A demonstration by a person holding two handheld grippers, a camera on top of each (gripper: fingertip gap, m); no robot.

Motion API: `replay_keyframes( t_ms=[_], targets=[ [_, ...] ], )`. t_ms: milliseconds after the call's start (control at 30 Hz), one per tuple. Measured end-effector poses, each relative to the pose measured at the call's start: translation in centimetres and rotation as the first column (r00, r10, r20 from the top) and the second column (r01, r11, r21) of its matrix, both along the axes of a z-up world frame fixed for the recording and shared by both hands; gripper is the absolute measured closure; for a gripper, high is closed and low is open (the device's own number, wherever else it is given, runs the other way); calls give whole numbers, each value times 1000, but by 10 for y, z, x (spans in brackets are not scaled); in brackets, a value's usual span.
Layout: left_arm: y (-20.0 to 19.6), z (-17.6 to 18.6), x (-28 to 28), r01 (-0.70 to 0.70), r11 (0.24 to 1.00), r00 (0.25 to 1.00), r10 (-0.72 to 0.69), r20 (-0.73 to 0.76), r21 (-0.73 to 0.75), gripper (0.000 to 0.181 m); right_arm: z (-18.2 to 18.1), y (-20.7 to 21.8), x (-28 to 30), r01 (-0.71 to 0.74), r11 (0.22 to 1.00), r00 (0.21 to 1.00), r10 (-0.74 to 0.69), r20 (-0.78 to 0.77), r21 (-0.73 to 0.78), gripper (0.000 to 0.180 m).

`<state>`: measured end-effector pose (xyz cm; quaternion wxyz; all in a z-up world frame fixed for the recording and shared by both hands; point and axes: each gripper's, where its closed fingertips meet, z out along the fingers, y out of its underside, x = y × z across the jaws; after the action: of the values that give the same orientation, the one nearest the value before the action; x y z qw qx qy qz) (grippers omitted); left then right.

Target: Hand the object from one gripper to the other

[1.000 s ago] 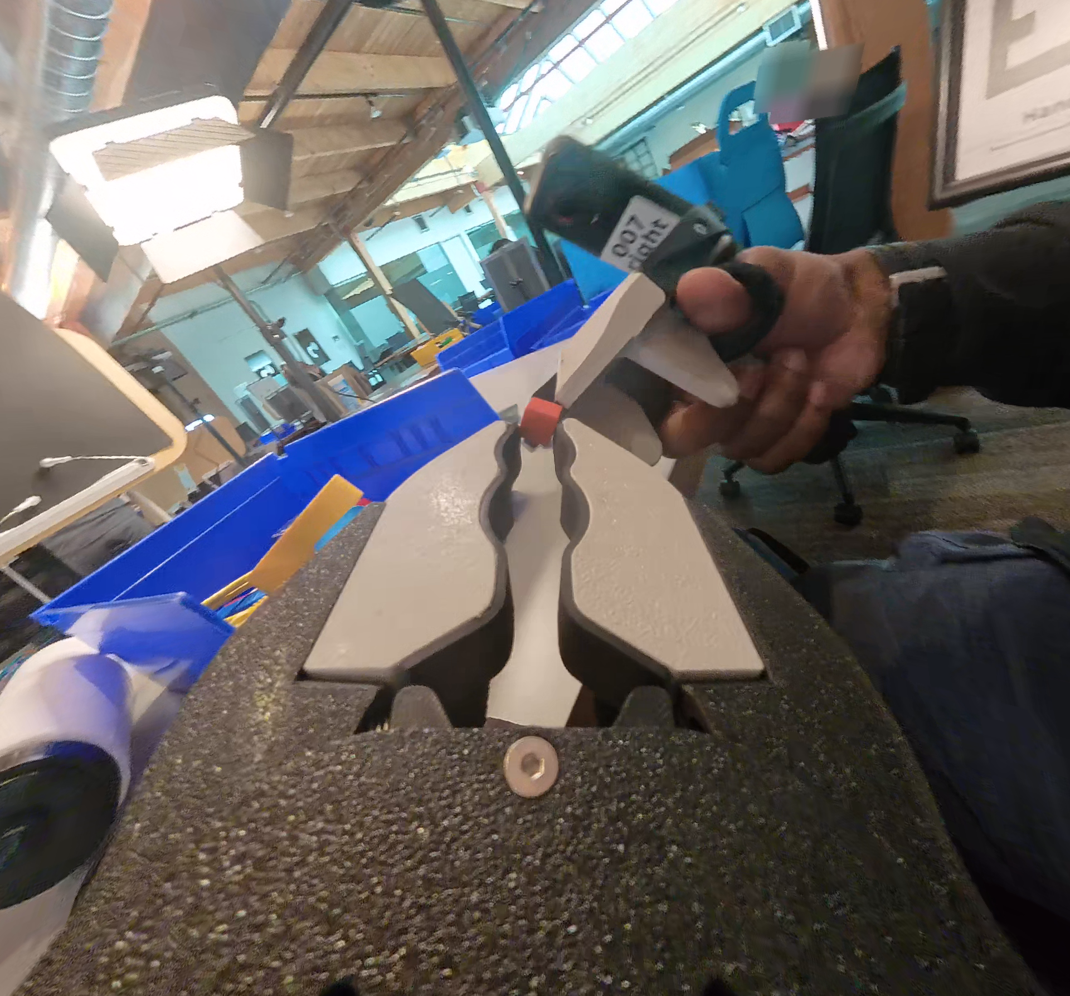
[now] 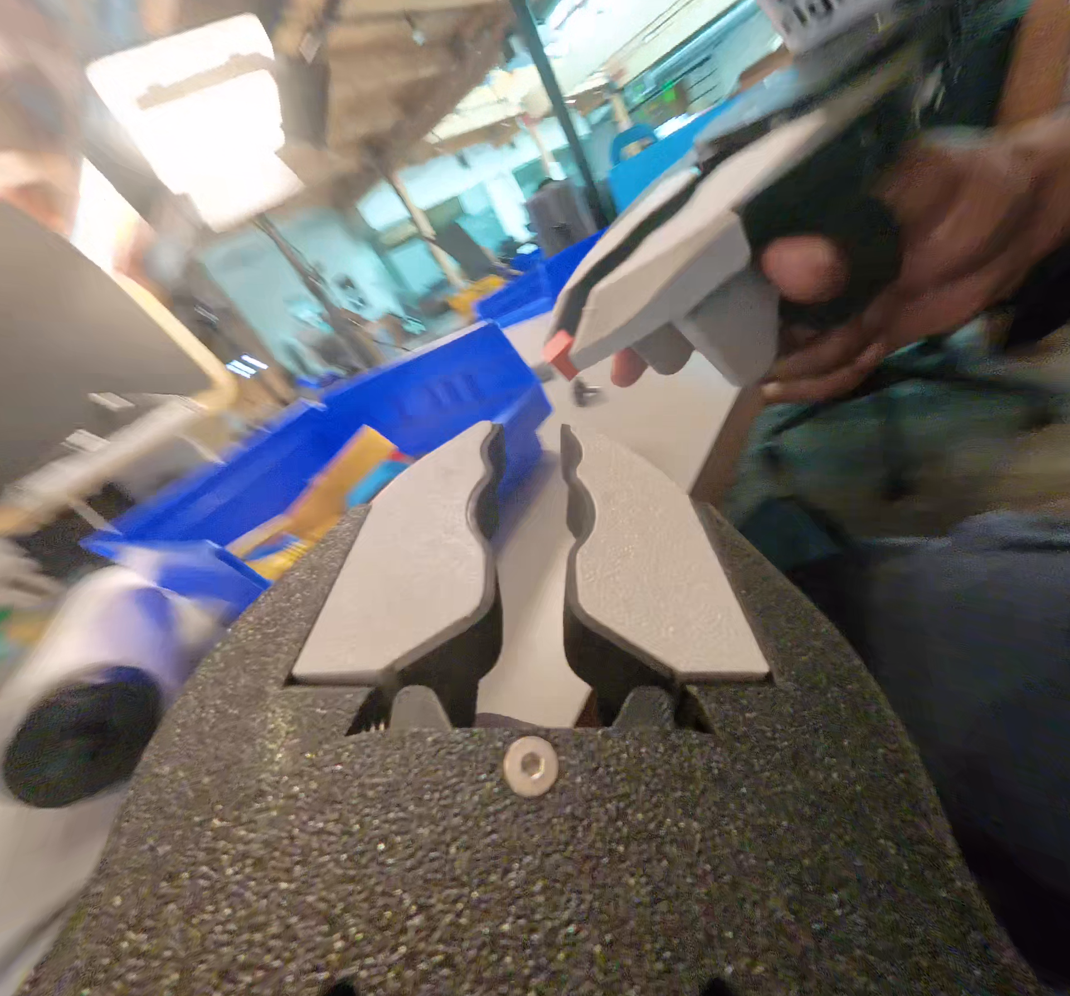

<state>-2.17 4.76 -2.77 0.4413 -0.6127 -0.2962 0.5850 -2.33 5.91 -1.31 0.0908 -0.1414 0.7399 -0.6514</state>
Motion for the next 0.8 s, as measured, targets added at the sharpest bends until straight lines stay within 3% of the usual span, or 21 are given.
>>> replay_keyframes(
  t_ms=[67, 133, 200, 233, 500, 800],
  targets=[
    [-4, 6, 5, 110, 953, 989, -132, 61, 283, 154, 1, 2, -2, -13, 999, 998, 10, -64, -40, 169],
    [-9, 15, 9, 179, 803, 961, -266, 73, 569, 152, -1, 3, -5, -4, 998, 989, -6, -148, -65, 169],
    [-8, 18, 10, 201, 648, 922, -378, 80, 735, 152, -5, 3, -7, 14, 997, 964, -33, -262, -76, 169],
    [-7, 16, 9, 180, 615, 913, -396, 102, 768, 152, -8, 2, -8, 24, 997, 946, -48, -321, -77, 169],
    [10, -12, -3, -29, 677, 859, -359, 364, 736, 150, -25, -4, -3, 92, 994, 799, -107, -592, -56, 169],
    [16, -18, -2, -20, 655, 833, -406, 376, 755, 157, -28, -4, 5, 83, 994, 744, -106, -660, -66, 169]
  ],
)
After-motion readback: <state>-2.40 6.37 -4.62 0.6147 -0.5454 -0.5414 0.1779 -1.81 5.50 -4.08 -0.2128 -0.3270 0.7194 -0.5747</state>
